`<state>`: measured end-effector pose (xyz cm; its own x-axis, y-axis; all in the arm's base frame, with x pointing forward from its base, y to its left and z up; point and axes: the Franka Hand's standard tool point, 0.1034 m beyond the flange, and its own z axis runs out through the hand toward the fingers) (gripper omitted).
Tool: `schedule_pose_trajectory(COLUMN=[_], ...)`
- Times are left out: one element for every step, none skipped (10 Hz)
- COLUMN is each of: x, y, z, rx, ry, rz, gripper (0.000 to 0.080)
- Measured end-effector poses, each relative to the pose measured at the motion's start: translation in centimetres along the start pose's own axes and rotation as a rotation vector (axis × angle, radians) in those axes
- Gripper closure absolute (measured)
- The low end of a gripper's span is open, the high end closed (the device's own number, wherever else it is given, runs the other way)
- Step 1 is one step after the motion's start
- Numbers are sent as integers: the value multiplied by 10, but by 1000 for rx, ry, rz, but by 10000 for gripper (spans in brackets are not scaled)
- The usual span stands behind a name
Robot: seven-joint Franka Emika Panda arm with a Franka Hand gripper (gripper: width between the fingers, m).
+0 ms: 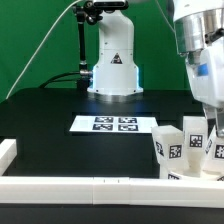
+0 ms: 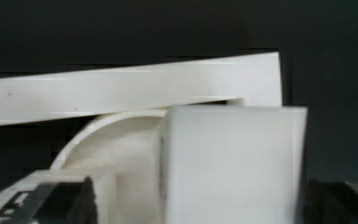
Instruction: Assemble stool
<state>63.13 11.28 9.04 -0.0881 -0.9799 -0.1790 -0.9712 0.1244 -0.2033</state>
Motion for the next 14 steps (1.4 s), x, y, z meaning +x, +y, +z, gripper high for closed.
schedule_pose_trajectory(x=[-4, -8, -11, -9, -9, -9, -9, -10, -9, -9, -8, -7, -7, -7], y=[-4, -7, -10, -9, -8, -8, -5, -5, -7, -10, -12, -12, -12, -12], z=[-7, -14, -22, -19, -17, -17, -15, -16, -17, -18, -20, -19, -19, -19], rx=[1, 10, 22, 19, 17, 18, -5, -19, -16, -6, 8, 6, 4, 4], ry=[-9, -18, -23, -20, -19, -18, -2, 7, 6, 9, 18, 19, 20, 21], rz=[-23, -31, -58, -83, -85, -135, -330, -504, -642, -679, -711, -789, -851, -927], gripper=[173, 173, 154, 151, 151, 150, 150, 150, 150, 150, 150, 150, 150, 150])
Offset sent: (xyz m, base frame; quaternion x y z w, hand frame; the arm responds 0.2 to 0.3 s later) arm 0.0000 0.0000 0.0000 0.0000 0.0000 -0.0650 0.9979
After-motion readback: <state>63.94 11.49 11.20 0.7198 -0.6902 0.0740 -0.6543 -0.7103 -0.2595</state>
